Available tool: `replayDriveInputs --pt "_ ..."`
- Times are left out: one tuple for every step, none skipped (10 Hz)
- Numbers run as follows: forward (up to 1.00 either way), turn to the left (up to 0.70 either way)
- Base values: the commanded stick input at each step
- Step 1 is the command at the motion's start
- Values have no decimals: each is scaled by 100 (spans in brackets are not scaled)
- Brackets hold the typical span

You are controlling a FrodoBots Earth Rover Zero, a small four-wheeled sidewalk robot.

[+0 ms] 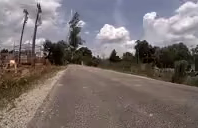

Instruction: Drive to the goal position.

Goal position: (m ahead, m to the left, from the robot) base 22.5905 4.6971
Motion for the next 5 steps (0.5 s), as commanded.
replayDriveInputs --pt "0 0" --pt "0 0" --pt "0 0" --pt "0 0" --pt "28 0"
